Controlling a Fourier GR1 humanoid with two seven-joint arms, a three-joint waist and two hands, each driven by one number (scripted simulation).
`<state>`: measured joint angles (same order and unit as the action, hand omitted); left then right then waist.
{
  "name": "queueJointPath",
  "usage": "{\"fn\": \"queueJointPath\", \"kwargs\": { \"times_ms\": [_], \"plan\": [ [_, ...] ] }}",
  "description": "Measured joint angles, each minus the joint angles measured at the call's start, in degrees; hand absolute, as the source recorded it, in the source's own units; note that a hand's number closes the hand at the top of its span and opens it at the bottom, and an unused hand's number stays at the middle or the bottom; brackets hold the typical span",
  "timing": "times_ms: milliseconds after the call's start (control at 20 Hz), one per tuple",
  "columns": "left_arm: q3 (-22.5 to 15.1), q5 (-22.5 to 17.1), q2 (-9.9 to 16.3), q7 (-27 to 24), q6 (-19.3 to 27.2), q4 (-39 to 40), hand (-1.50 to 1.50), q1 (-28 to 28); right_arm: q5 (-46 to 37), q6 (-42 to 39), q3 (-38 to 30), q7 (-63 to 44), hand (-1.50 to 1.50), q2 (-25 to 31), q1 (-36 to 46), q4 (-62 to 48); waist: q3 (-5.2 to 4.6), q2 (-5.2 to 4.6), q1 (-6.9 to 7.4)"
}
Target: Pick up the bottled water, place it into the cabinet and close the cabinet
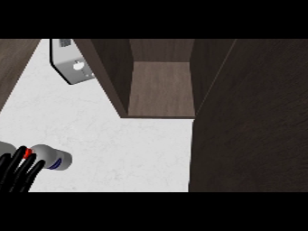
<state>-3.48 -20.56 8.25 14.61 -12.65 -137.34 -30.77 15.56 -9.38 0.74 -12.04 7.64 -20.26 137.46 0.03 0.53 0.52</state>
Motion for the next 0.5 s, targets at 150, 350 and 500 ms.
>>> {"fn": "queueJointPath", "kwargs": {
  "times_ms": [150, 350, 500],
  "plan": [
    [-1.7, 0.0, -0.6, -0.4, -0.4, -0.3, -1.5, -2.6, 0.3, -0.7, -0.6, 0.1, -1.5, 0.1, -0.7, 0.1, 0.02, 0.15, 0.17],
    [-1.7, -0.1, -0.4, -1.5, -1.3, -0.4, -1.5, -4.9, 0.7, -1.8, -1.7, -0.2, -1.5, 0.7, -1.6, 0.3, 0.03, 0.24, 0.1],
    [-1.5, -0.1, -0.3, -2.6, -1.9, -0.5, -1.5, -6.9, 1.0, -2.5, -2.1, 0.7, -1.5, 0.5, -3.0, 0.4, 0.03, 0.33, 0.03]
  ]
}}
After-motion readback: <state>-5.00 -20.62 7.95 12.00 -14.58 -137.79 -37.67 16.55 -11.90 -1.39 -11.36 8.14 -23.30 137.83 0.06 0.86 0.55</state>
